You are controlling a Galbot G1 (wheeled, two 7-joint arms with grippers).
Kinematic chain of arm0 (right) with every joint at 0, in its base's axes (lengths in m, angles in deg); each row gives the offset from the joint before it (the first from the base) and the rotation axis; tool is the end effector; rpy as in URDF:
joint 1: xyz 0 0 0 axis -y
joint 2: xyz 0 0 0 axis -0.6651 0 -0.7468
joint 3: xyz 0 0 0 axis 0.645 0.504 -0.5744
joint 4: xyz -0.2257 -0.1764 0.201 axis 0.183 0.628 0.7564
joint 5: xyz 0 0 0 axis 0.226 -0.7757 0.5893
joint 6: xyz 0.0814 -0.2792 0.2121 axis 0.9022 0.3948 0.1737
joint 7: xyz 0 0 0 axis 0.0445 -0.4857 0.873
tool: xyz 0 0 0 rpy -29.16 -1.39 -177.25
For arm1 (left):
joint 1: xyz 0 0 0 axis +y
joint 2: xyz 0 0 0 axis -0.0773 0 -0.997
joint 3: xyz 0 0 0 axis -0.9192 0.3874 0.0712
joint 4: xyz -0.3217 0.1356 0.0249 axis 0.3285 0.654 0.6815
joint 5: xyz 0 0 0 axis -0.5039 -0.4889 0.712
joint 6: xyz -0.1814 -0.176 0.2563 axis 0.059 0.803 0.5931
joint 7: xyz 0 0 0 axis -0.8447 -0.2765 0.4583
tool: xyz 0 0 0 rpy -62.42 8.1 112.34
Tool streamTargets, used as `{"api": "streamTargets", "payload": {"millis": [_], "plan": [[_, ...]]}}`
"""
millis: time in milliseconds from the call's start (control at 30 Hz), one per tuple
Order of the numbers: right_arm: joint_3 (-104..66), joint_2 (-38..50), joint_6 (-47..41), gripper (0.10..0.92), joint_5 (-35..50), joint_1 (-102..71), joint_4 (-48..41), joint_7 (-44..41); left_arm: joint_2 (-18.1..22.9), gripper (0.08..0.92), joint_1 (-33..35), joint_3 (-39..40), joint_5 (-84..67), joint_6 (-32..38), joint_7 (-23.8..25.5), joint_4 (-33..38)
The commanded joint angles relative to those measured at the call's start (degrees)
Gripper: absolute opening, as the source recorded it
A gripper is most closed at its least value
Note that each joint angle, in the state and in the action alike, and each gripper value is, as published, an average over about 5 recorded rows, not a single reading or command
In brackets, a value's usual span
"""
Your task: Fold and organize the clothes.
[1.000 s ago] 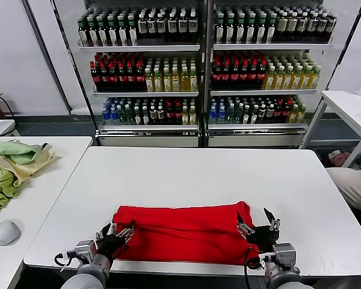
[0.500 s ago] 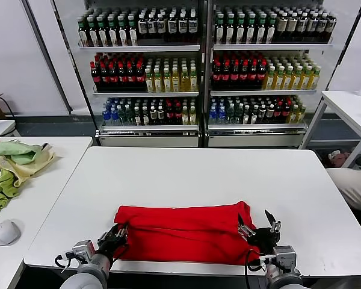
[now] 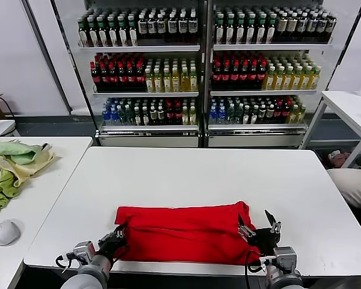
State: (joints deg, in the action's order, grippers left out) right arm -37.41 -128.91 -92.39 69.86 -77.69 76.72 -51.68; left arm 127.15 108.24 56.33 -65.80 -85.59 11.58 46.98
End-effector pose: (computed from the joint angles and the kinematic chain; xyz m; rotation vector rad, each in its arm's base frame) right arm 0.1784 -0.0141 -0.2339 0.0668 -2.8118 0.1893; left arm 0.2147 0.0357 -0.2937 -0.0036 -2.5486 0.2779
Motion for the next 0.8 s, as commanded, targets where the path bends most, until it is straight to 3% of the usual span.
{"api": "streamTargets", "payload": {"millis": [33, 200, 400, 567, 800], "plan": [[-0.11, 0.02, -0.05, 0.823, 0.05, -0.04, 0.40, 0.05, -0.93, 0.108, 0.12, -5.75, 8.25, -4.08, -4.03, 6.74], [-0.57, 0.16, -0.08, 0.823, 0.08, 0.05, 0.49, 0.07, -3.02, 0.108, -0.15, -15.49, 8.54, -9.07, -9.02, 6.44], [-0.65, 0.25, -0.17, 0.823, 0.13, 1.08, 0.34, 0.13, -5.50, 0.108, 0.86, -22.22, 13.31, -10.32, -12.13, 3.95], [-0.43, 0.27, -0.19, 0.823, 0.11, 1.42, 0.23, 0.12, -4.93, 0.108, 0.75, -20.79, 11.01, -10.33, -12.08, 7.09], [-0.56, 0.15, -0.11, 0.823, 0.06, 1.36, 0.16, 0.13, -0.32, 0.108, 2.64, -14.10, -8.30, -10.27, -8.38, 20.59]]}}
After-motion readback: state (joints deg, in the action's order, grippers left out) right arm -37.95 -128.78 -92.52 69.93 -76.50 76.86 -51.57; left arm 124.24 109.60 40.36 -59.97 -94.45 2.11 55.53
